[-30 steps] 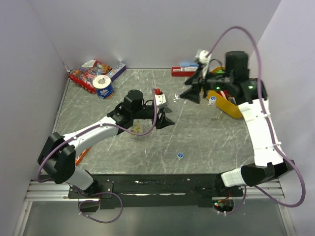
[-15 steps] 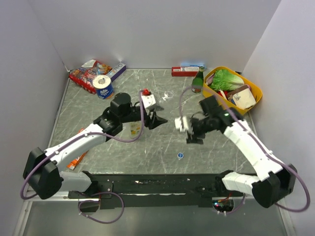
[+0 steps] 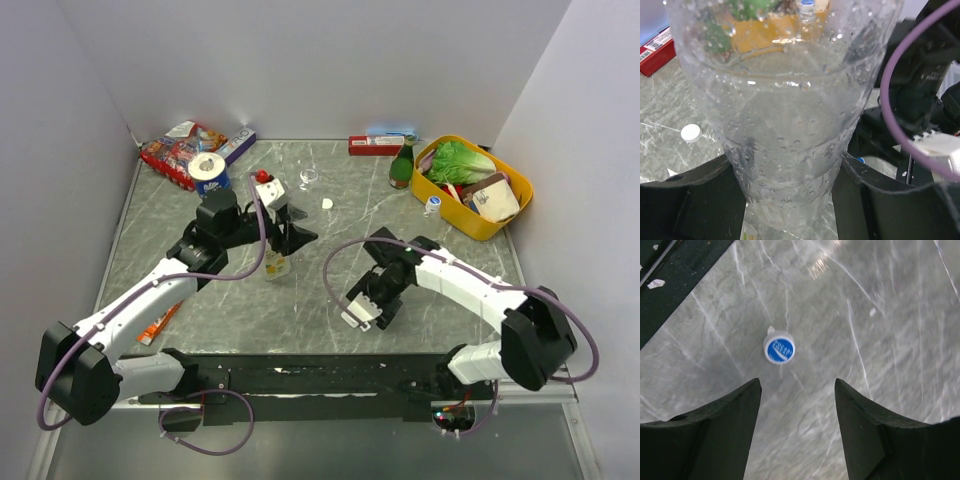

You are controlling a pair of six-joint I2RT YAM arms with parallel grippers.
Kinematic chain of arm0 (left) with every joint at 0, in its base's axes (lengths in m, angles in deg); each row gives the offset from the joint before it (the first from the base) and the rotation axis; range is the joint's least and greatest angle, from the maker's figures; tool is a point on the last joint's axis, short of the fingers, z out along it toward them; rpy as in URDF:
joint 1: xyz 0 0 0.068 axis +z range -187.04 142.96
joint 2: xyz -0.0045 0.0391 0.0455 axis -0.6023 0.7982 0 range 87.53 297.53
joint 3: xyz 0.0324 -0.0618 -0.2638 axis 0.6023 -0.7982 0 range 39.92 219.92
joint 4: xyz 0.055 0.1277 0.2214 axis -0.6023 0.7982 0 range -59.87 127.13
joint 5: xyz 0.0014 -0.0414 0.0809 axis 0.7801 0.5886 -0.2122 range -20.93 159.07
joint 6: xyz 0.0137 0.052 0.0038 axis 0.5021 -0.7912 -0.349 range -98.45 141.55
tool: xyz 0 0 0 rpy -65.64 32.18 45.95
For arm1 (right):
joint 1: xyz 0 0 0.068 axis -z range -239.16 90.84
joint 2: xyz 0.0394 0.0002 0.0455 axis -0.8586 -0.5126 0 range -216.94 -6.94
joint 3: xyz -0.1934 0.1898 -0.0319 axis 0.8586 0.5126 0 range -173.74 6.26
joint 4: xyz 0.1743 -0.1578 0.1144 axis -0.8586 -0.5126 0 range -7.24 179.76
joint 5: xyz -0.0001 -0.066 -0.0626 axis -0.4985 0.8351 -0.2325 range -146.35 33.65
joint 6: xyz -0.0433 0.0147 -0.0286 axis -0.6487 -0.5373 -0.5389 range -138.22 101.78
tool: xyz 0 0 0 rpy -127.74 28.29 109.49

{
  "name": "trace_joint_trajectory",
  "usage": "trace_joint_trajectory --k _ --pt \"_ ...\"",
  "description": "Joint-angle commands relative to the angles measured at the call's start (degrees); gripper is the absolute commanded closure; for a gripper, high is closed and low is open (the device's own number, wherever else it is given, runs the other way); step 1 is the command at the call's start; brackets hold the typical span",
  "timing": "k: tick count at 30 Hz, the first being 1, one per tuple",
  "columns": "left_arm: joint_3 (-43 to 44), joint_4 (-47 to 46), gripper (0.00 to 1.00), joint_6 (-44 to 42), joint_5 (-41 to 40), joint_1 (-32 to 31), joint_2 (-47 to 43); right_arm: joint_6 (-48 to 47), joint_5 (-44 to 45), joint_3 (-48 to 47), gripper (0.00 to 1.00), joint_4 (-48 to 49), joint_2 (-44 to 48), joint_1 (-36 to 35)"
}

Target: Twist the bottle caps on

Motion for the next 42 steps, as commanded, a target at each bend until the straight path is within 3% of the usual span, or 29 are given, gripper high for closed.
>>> trace_joint_trajectory --k 1,10,20,33,42 --pt "-0.13 -1.24 0.98 1.65 2.22 0.78 -2.0 -6.65 0.57 -1.73 0.34 0.36 -3.0 -2.66" --pt "-0.83 -1.15 0.96 1.82 3.01 2.37 -2.71 -9.65 1.97 -2.53 0.39 -3.42 -8.02 -4.86" --pt "-1.28 -1.51 0.95 2.17 3.45 2.63 -2.36 -8.86 4.17 0.38 0.41 -0.08 -9.95 -5.13" --pt "-1.36 -0.98 0.94 1.91 3.89 2.72 -1.74 -7.37 4.52 0.64 0.52 1.94 -12.59 -5.21" --pt "-1.1 -0.98 0.94 1.64 4.15 2.72 -0.77 -7.02 4.61 1.78 0.52 2.47 -12.59 -5.3"
